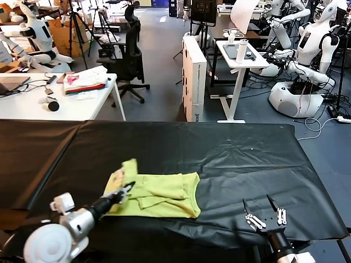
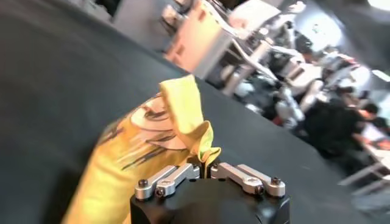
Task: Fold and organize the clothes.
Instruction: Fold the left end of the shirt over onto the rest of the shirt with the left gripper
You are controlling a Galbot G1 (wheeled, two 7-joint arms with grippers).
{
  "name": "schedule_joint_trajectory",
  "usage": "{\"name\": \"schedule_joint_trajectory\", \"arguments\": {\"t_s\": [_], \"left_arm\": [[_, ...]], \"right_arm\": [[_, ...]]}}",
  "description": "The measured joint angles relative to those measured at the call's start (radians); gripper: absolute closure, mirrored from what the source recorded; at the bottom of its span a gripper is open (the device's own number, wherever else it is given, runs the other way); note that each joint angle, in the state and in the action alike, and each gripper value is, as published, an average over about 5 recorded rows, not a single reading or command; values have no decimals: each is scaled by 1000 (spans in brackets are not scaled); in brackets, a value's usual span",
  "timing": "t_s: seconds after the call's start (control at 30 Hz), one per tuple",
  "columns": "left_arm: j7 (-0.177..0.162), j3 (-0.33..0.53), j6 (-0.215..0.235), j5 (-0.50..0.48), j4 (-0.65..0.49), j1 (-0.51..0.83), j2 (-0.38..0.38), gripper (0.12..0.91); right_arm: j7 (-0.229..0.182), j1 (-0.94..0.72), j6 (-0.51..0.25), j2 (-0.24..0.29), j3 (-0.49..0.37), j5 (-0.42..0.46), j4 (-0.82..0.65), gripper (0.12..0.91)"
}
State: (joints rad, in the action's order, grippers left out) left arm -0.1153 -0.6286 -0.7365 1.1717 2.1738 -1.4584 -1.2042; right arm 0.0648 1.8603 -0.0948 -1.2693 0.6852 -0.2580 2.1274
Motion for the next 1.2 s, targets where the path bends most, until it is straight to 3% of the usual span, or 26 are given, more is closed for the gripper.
{"name": "schedule_joint_trajectory", "arguments": {"t_s": [0.43, 1.2], "left_arm": [[-18, 148, 0, -56, -13, 63, -119, 833], [-24, 262, 0, -149, -44, 82, -244, 832]], "right_arm": [[0, -9, -1, -17, -14, 13, -14, 118], [2, -14, -2, -31, -22, 23, -21, 118]]}}
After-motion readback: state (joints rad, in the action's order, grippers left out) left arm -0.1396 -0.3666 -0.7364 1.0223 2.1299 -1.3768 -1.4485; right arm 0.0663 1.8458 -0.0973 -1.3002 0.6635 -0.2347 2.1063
